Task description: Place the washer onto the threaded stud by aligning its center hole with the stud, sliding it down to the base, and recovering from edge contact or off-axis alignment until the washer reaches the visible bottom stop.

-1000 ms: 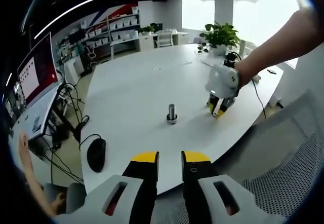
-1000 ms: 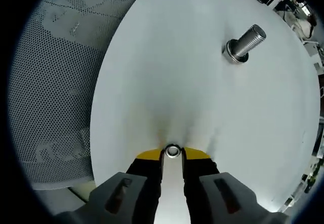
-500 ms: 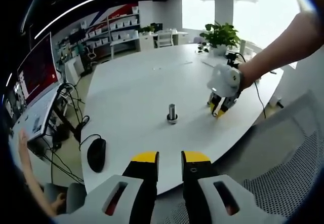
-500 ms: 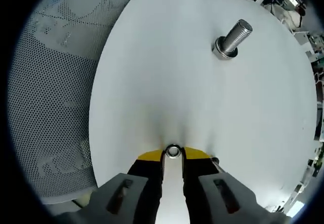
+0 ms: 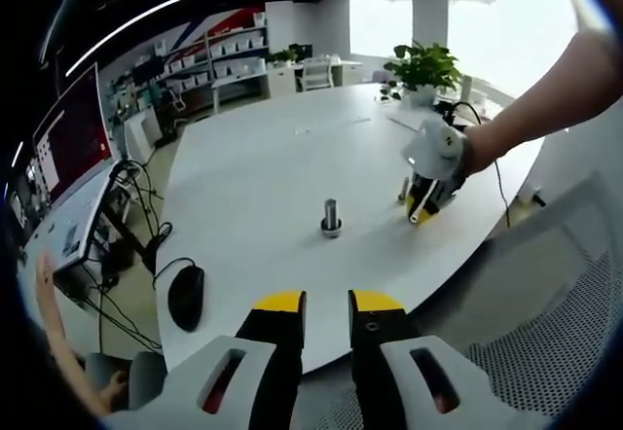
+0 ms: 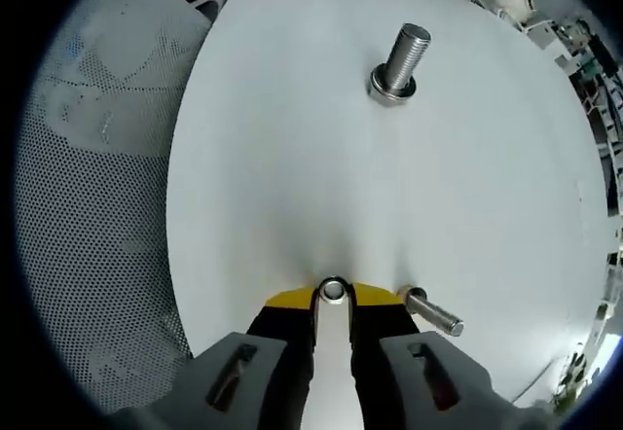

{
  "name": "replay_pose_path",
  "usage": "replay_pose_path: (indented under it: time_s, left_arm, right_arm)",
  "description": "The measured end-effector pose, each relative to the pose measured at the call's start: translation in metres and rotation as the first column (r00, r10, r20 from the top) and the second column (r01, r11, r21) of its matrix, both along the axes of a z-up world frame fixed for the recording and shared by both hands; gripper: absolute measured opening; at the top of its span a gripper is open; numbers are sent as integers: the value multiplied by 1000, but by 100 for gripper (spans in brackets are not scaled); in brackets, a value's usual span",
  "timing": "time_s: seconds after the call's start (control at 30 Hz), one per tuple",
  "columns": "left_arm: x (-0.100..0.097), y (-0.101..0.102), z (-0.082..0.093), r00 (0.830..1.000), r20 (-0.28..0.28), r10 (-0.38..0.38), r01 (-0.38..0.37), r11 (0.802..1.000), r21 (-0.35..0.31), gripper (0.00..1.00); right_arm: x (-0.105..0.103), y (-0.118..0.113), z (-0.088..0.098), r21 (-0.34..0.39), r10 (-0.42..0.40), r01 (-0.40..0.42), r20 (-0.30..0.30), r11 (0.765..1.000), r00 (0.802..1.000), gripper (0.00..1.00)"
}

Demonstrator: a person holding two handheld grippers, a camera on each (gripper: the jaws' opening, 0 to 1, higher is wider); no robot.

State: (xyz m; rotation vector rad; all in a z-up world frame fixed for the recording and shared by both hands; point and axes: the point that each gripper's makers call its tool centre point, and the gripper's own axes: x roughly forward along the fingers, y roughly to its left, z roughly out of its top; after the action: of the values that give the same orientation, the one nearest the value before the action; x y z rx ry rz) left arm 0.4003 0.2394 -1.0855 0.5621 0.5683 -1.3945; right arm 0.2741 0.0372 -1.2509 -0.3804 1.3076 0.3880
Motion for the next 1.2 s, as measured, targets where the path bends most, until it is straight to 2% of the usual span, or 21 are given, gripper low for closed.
replay_pose_path:
  time_s: [0.1,0.27,0.5,0.67,0.8,0.83,1.03,1.2]
  left_arm:
    - [3,0,-3,1000,0,0,0,1000,1,15]
    - [2,0,-3,1000,1,1,-1,1000,2,15]
    - [3,1,-3,1000,2,0,0,1000,6,15]
    - [4,1,-2,1000,4,4,-4,1000,0,15]
    - [1,0,-1,1000,3,-1,1,1000,1,15]
    - [0,0,-1,1000,3,-2,2,1000,1,15]
    - [0,0,0,1000,3,-5,5,1000,-4,15]
    - [2,1,-1,1000,3,-5,5,1000,-8,15]
  right_arm:
    - [-9,4,8,37,-84,83,34,996,996,14]
    - [-5,3,7,35,-101,99,54,994,993,14]
    - [-14,2,13,49,-155,151,84,987,984,13]
    - [-15,-8,21,59,-199,193,104,979,975,14]
    - [-15,-20,26,87,-261,251,130,964,957,14]
    - [-19,-21,34,91,-276,265,139,960,951,14]
    - [-17,-36,50,78,-276,266,180,961,944,14]
    - [-14,-47,61,92,-314,301,204,949,927,14]
